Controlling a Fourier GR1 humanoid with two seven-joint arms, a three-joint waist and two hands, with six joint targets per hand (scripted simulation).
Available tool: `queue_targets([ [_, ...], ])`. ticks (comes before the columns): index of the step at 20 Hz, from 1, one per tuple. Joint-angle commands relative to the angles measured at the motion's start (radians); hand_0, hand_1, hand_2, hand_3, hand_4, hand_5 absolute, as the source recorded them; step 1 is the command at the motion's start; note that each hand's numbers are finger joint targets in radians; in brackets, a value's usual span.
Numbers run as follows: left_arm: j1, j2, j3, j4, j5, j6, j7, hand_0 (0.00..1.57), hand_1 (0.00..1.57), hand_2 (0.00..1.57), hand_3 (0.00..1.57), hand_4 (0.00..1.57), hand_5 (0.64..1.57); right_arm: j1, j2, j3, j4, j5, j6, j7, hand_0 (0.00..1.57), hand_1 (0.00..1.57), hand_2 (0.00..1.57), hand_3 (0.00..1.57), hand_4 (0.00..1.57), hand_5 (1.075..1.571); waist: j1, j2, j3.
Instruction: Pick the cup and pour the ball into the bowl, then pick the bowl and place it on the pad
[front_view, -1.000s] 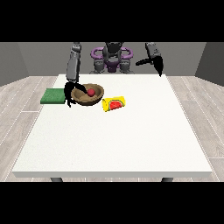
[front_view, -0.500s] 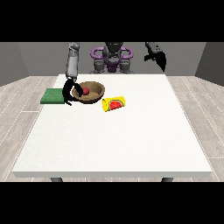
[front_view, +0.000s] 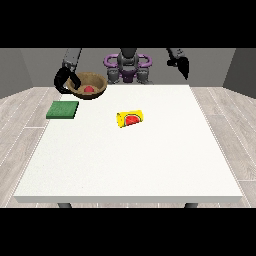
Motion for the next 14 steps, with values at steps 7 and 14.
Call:
queue_targets([
  [7,0.005,0.027,0.065,0.021,0.016,-0.007,-0.043,0.0,0.0,0.0,0.0,1.03,1.43,0.029,-0.006,-0.031,-0.134,-0.038,0.06,0.08,1.57,1.57,1.57,0.75,0.79,1.57,-0.074,0.047,0.0041],
  [14,-0.016,0.201,0.208,-0.018,0.165,-0.176,-0.03,0.0,0.0,0.0,0.0,1.31,1.525,0.093,-0.179,-0.113,-0.066,-0.058,0.156,-0.052,1.57,1.57,1.57,0.0,0.91,1.571,-0.009,0.105,0.0049],
])
